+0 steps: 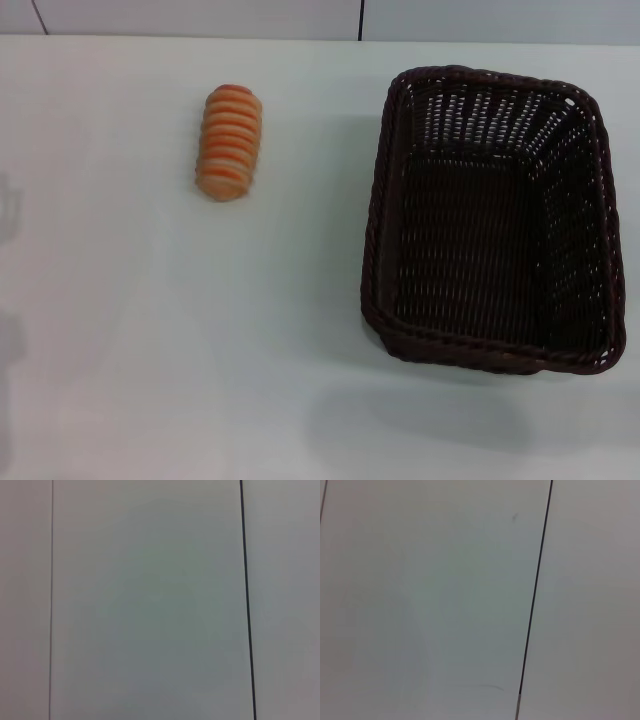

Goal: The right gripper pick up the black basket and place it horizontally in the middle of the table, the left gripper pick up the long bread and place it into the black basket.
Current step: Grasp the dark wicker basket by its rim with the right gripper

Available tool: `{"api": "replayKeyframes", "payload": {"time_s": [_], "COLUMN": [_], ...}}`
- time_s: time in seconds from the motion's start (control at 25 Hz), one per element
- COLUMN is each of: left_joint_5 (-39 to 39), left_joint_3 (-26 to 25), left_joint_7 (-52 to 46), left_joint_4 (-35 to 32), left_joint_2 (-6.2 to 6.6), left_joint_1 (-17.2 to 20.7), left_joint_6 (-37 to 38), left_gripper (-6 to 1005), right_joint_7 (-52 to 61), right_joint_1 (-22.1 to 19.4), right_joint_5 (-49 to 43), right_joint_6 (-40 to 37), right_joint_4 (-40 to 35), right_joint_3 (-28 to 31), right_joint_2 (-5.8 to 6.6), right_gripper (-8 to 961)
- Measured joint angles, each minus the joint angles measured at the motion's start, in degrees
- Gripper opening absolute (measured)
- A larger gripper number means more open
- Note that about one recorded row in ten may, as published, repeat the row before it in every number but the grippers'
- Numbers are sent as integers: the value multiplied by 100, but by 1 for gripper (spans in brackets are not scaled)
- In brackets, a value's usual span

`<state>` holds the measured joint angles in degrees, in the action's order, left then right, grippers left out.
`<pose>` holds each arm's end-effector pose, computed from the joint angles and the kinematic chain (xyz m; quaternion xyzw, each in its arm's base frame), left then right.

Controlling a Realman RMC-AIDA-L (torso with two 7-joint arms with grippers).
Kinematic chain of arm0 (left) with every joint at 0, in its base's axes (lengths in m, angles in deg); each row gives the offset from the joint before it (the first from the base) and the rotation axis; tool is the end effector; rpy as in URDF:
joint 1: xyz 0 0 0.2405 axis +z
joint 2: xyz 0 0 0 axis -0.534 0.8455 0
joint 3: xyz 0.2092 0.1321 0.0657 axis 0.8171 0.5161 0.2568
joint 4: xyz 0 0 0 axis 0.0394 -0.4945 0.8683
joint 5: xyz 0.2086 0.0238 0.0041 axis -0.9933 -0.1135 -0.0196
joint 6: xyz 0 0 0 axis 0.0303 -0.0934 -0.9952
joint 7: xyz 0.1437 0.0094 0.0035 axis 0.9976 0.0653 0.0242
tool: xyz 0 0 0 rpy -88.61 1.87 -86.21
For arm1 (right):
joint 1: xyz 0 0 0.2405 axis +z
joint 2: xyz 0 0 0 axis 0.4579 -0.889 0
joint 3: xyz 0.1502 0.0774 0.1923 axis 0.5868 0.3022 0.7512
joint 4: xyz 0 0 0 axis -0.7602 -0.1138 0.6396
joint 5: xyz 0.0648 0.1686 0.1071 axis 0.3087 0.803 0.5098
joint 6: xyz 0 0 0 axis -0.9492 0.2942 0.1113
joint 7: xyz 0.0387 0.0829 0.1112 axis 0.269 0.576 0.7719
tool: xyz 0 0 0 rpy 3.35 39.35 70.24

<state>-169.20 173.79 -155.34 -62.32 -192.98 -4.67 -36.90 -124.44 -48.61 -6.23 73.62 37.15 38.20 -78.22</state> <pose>-0.2797 0.2241 0.1004 -0.5383 -0.2647 -0.2415 0.7628 0.3504 0.2000 0.1508 -0.6949 0.1848 0.2262 0.6571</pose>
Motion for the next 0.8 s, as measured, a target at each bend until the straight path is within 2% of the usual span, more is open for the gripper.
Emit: {"api": "replayKeyframes", "payload": {"time_s": [0.56, 0.64, 0.68, 0.72, 0.76, 0.8], "left_joint_5": [1, 1, 2, 2, 2, 2], "left_joint_3": [3, -1, -10, -10, -14, -14], "left_joint_7": [1, 1, 1, 1, 1, 1], "left_joint_4": [-4, -9, -17, -17, -23, -23], "left_joint_2": [0, 0, 0, 0, 0, 0], "left_joint_1": [-15, -16, -14, -14, -9, -9], "left_joint_6": [-9, -10, -10, -10, -5, -5], "left_gripper": [813, 813, 813, 813, 813, 813], "right_joint_7": [106, 438, 1248, 1248, 2141, 2141], "right_joint_1": [20, -1, -29, -29, -35, -35], "right_joint_5": [-98, -238, -777, -777, -1528, -1528], "right_joint_6": [-66, -267, -688, -688, -1048, -1048], "right_joint_4": [33, 180, 544, 544, 961, 961], "right_joint_3": [7, 6, 52, 52, 166, 166], "right_joint_2": [7, 7, 15, 15, 23, 23], "right_gripper": [586, 586, 586, 586, 586, 586]}}
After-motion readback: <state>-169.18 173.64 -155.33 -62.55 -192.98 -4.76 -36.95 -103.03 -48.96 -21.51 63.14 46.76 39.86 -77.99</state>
